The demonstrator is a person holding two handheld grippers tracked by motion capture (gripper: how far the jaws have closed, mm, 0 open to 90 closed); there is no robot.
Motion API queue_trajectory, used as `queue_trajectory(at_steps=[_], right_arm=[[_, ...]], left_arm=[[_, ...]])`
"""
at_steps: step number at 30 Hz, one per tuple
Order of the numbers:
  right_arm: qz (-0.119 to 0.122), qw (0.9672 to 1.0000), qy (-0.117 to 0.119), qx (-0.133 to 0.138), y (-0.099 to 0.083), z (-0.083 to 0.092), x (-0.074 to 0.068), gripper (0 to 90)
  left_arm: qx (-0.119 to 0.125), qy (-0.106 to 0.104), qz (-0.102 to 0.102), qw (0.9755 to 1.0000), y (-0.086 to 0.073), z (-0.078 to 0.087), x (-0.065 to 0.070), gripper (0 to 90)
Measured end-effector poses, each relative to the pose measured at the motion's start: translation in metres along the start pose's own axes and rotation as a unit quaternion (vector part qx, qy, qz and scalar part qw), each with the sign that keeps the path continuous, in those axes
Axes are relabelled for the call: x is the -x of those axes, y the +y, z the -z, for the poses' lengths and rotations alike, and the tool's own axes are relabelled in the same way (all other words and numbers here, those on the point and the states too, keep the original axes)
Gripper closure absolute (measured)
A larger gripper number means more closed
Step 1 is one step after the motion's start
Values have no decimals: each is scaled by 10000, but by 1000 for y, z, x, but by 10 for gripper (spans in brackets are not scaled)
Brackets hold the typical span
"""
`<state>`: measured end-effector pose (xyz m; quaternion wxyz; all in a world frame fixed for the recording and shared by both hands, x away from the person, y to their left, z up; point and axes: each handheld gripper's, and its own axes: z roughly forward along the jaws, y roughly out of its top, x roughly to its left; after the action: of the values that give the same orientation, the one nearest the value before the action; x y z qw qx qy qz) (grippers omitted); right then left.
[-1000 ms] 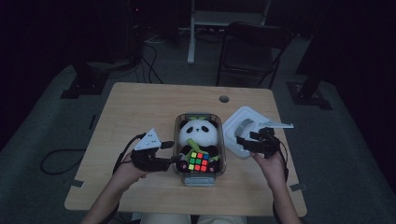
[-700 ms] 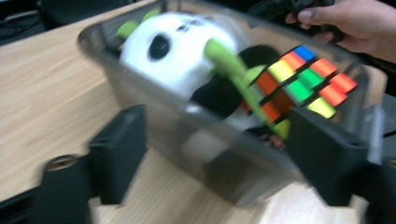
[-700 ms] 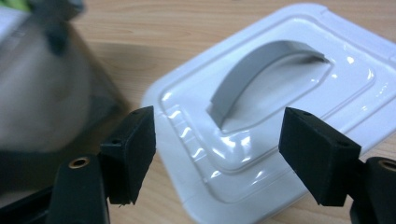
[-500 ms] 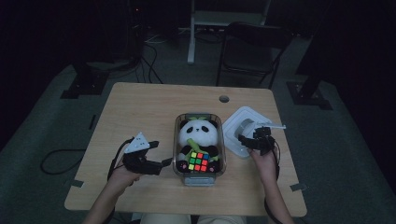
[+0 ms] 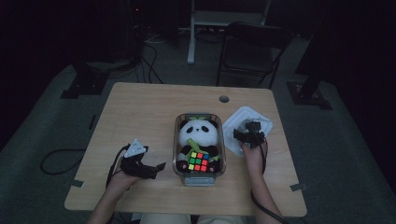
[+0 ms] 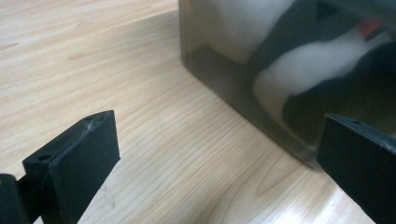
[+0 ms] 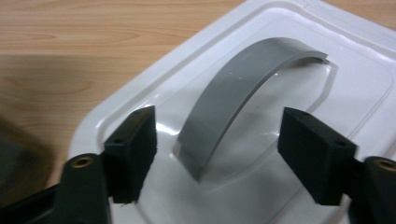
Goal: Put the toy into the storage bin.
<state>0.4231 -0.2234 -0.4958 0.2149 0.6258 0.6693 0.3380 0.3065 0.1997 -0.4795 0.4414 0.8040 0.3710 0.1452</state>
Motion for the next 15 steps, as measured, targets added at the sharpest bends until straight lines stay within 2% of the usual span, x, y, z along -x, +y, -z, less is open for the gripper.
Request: queue_trajectory(at_steps=[3, 7, 10, 12, 15], right_arm=[[-78, 9999, -75, 1, 0, -7, 2, 299], [-160, 9997, -166, -17, -2, -14, 0, 355], [-159, 9997, -166, 43, -4, -17, -2, 454], [-127, 9998, -146, 87, -5, -16, -4, 587], [-130, 9999, -50, 83, -5, -13, -4, 627]], left_arm=[[21, 74, 51, 10000, -4, -2, 0, 5], [-17, 153, 8, 9999, -5, -3, 1, 5], [59, 170, 90, 9998, -5, -1, 0, 5], [66, 169, 137, 9997, -5, -1, 0, 5], [56, 160, 139, 9998, -5, -1, 0, 5]])
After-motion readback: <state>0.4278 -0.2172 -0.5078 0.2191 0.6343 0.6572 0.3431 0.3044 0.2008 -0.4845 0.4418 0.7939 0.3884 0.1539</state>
